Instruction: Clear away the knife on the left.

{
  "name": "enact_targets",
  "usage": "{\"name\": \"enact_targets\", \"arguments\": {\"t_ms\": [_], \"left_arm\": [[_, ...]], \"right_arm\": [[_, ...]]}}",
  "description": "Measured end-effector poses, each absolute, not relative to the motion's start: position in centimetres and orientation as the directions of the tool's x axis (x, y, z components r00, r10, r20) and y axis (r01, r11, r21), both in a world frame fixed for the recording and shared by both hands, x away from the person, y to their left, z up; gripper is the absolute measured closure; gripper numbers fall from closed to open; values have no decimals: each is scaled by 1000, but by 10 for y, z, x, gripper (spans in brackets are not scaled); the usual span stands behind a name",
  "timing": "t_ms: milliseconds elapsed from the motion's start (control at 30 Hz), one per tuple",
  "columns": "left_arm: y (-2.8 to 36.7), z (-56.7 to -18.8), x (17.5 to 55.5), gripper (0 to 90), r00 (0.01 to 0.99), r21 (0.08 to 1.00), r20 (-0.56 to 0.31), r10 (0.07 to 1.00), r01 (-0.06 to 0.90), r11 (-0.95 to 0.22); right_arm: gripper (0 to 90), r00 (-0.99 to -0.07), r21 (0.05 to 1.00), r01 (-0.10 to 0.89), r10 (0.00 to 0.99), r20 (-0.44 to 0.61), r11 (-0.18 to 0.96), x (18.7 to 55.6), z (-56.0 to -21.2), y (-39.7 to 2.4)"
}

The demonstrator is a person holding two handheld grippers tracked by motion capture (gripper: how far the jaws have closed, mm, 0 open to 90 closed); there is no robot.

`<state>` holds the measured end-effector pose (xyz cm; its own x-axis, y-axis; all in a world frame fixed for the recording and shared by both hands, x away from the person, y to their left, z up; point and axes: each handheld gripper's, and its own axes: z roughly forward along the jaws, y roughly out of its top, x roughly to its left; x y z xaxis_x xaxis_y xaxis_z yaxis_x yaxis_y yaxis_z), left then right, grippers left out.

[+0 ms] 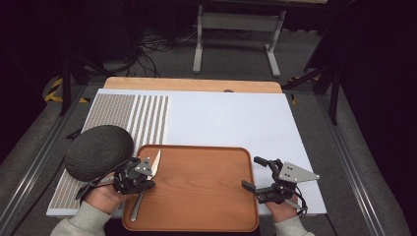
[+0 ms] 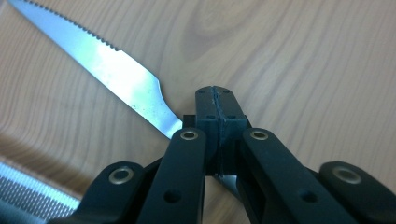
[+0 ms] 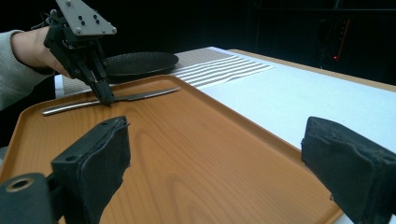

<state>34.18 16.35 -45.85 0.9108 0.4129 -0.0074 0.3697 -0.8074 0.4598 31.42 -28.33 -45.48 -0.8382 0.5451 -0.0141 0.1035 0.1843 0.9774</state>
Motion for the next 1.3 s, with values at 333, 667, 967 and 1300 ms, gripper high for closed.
{"name": "enact_targets", "arguments": {"t_ms": [333, 667, 967, 1300], "left_arm": [[171, -459, 342, 900, 898, 457, -19, 440, 399, -795], [173, -458, 343, 899, 894, 455, -21, 447, 407, -792], [181, -443, 338, 346, 890, 588, -38, 454, 387, -710], [205, -431, 330, 66, 890, 773, -55, 453, 325, -544]], "right_arm": [[84, -838, 977, 102, 546, -16, 185, 314, -454, -284], [84, -838, 977, 102, 545, -15, 185, 314, -455, -284], [84, -838, 977, 103, 545, -14, 185, 314, -454, -283], [84, -839, 977, 110, 543, -6, 182, 314, -455, -283]]}}
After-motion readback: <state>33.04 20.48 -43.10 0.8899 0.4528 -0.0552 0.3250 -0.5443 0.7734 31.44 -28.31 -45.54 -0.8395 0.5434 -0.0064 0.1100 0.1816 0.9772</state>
